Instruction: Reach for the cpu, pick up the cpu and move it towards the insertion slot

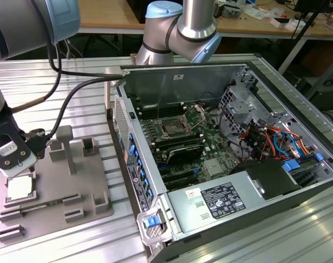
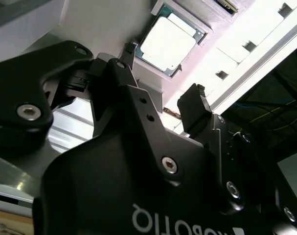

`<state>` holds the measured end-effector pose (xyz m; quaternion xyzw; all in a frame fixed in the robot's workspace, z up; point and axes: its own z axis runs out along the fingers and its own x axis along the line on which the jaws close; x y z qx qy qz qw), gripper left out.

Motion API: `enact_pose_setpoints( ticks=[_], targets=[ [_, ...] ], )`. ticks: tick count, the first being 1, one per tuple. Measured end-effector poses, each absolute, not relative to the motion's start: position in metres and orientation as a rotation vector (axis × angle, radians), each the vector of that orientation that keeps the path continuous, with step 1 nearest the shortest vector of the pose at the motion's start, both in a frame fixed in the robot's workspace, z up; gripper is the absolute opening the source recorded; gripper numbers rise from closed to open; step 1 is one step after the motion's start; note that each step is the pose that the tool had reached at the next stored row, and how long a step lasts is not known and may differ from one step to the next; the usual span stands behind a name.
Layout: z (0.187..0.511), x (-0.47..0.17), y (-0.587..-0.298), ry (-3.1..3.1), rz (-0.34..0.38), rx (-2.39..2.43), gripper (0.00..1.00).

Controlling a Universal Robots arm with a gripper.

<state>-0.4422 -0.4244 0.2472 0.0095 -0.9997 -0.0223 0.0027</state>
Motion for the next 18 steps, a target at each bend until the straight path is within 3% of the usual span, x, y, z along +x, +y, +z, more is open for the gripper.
enact_pose_setpoints(
  ticks=[13, 14, 18],
  targets=[
    [0.225, -0.442, -0.435, -3.134, -0.074, 0.029, 0.64],
    [0.223, -0.442, -0.435, -3.134, -0.074, 0.030, 0.71],
    [0.214, -0.442, -0.435, -3.134, -0.074, 0.030, 0.71]
  ],
)
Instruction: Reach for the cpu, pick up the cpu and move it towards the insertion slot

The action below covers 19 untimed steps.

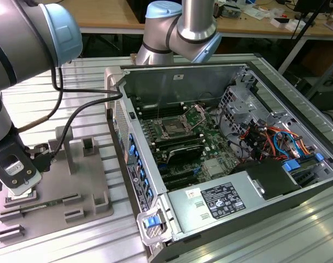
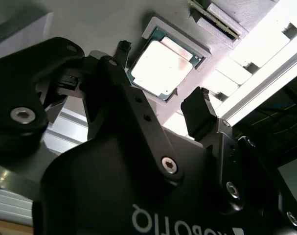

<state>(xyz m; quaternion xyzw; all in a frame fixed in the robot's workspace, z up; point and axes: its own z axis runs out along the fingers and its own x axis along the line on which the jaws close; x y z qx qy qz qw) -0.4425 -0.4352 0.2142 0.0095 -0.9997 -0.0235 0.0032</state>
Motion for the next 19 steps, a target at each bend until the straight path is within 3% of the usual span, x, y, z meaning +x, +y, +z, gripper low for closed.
enact_pose_setpoints(
  ticks=[19],
  targets=[
    [0.192, -0.446, -0.433, -3.134, -0.075, 0.025, 0.71]
  ],
)
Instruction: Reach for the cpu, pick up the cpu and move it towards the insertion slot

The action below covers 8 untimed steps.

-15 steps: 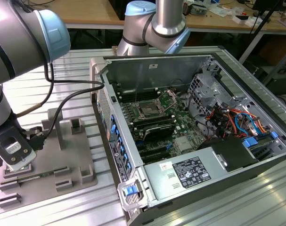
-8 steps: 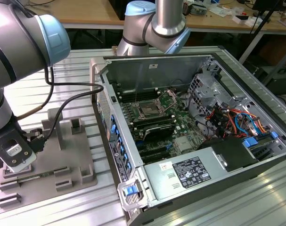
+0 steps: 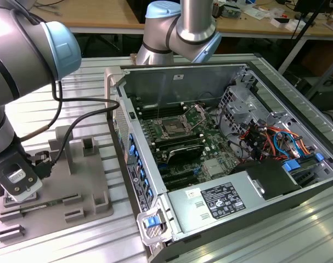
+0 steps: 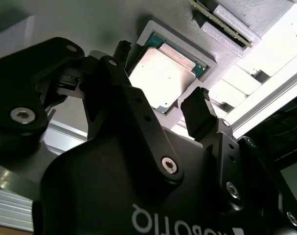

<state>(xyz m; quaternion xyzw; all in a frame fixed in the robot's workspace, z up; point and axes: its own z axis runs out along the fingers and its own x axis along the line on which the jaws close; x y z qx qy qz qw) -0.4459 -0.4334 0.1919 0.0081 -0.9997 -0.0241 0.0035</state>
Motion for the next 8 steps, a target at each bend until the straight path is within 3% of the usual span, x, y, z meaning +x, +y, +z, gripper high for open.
enact_pose_setpoints(
  ticks=[8],
  targets=[
    [0.1888, -0.4462, -0.4327, -3.133, -0.086, 0.025, 0.71]
  ],
)
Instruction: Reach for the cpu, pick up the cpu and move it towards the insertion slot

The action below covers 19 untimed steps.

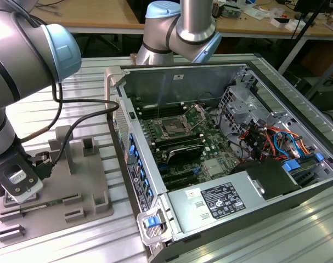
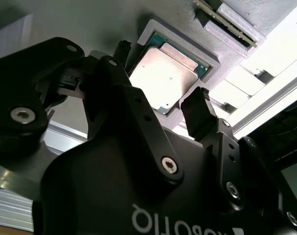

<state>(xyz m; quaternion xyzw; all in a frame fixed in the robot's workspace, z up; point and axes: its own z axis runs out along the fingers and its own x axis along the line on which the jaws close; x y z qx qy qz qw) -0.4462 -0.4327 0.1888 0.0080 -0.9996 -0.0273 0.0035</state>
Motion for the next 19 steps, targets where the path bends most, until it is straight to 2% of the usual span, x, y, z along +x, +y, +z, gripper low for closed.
enact_pose_setpoints(
  ticks=[2, 3, 10, 11, 19],
  targets=[
    [0.1888, -0.4461, -0.4329, -3.133, -0.086, 0.025, 0.69],
    [0.1888, -0.4461, -0.4329, -3.133, -0.086, 0.025, 0.62],
    [0.1889, -0.4462, -0.4329, -3.133, -0.086, 0.025, 0.60],
    [0.1889, -0.4462, -0.4329, -3.133, -0.087, 0.025, 0.55],
    [0.1888, -0.4461, -0.4329, -3.133, -0.087, 0.025, 0.55]
  ],
)
